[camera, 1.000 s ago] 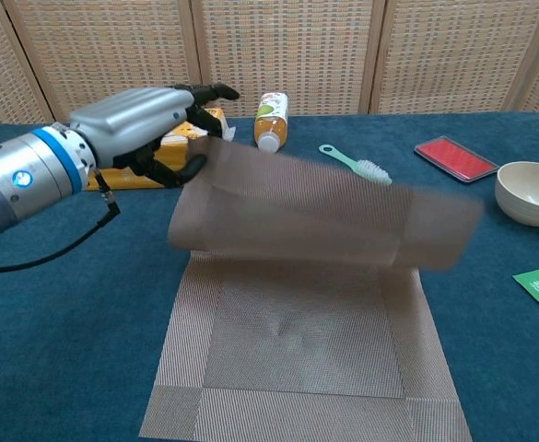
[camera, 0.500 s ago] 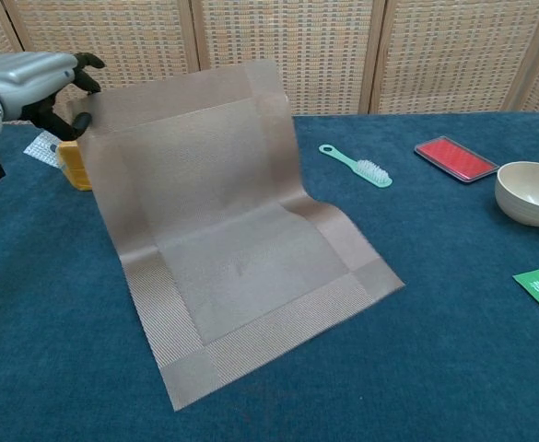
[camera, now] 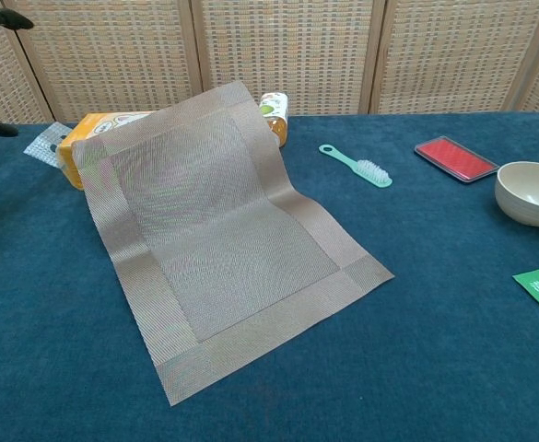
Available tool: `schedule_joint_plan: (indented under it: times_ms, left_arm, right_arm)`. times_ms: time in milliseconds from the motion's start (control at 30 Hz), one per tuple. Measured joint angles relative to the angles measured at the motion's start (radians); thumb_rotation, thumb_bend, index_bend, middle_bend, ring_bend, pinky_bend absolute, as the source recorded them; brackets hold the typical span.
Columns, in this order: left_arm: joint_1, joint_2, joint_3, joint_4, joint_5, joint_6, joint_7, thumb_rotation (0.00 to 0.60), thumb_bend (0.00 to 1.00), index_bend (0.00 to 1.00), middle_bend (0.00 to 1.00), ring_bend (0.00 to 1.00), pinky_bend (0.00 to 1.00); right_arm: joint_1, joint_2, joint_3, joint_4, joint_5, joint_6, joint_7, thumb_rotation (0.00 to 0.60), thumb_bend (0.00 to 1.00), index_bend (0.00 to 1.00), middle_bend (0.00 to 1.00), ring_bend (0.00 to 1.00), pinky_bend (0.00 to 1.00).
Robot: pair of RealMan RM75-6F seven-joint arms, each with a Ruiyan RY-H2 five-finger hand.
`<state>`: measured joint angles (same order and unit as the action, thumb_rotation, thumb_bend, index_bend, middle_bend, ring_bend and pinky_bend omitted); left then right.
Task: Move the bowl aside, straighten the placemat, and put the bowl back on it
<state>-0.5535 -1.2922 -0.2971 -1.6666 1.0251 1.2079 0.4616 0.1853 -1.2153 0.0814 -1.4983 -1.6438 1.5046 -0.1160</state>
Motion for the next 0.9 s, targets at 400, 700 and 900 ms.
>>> schedule_joint_plan:
  times_ms: [400, 700, 900]
  left_arm:
    - [0.166, 0.139, 0.108, -0.176, 0.071, 0.173, -0.001, 0.600, 0.00, 0.00, 0.00, 0.00, 0.00]
    - [0.264, 0.172, 0.215, -0.243, 0.162, 0.236, -0.019, 0.600, 0.00, 0.00, 0.00, 0.00, 0.00]
    - [0.291, 0.190, 0.244, -0.282, 0.203, 0.265, 0.016, 0.600, 0.00, 0.00, 0.00, 0.00, 0.00]
  right_arm:
    - [0.166, 0.006, -0.036, 0.014, -0.136, -0.186, 0.006, 0.600, 0.00, 0.07, 0.00, 0.00, 0.00]
    - [0.330, -0.107, -0.019, 0.062, -0.150, -0.390, -0.015, 0.600, 0.00, 0.09, 0.00, 0.00, 0.00]
    - [0.416, -0.219, 0.001, 0.160, -0.132, -0.477, -0.038, 0.600, 0.00, 0.11, 0.00, 0.00, 0.00]
